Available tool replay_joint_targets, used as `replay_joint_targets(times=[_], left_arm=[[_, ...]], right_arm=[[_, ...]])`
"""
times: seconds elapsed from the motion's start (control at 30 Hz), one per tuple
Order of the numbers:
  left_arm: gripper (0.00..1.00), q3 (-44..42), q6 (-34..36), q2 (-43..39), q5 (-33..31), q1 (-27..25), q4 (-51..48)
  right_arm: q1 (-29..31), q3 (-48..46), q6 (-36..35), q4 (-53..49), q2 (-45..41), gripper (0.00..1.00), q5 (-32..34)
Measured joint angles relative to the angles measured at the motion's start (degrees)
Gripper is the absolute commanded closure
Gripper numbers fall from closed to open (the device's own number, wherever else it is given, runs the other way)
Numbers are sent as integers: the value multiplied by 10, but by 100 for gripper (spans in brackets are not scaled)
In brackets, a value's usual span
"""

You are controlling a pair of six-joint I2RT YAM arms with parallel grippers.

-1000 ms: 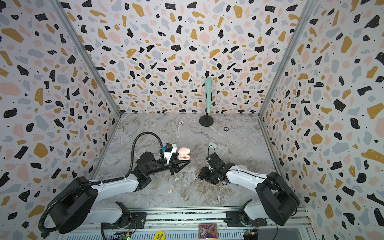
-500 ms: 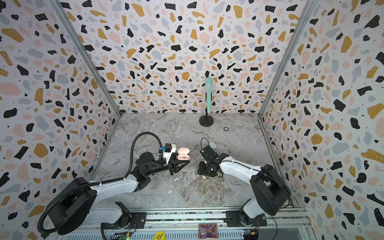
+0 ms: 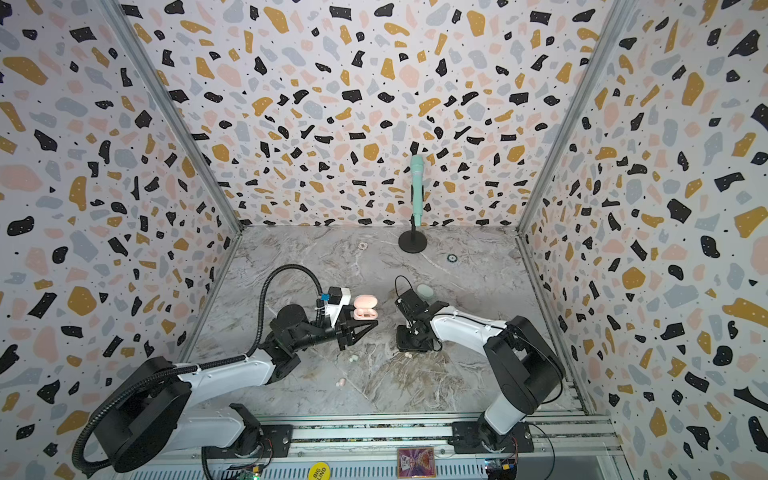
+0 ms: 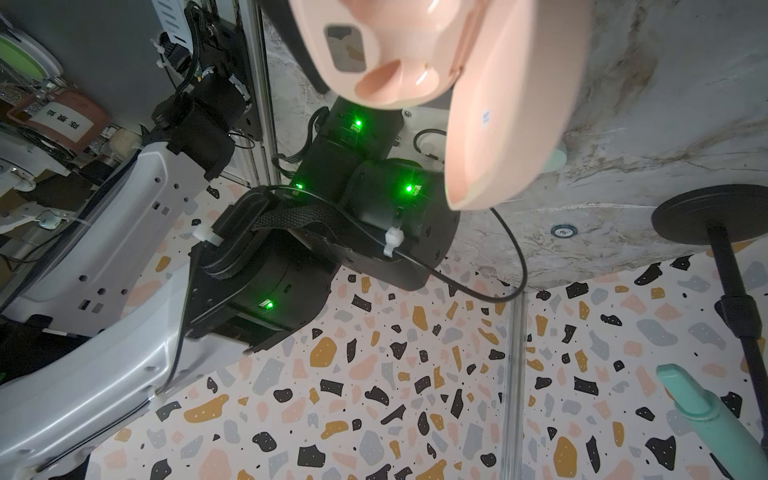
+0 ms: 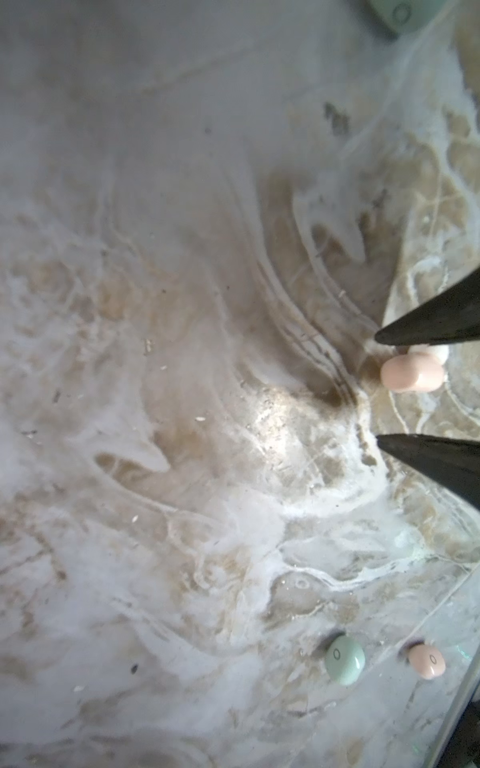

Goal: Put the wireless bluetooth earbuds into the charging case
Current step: 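Lower the right gripper and close it on the small pink earbud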

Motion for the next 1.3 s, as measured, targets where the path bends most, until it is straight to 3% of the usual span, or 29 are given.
replay_joint_targets(times=[0.73, 1.3], left_arm=[[89, -4, 0, 0, 0, 3, 0], [89, -4, 0, -1, 0, 3, 0]], right_arm=[[1, 10, -20, -21, 23, 72, -9], [10, 11, -21, -24, 25, 86, -5]])
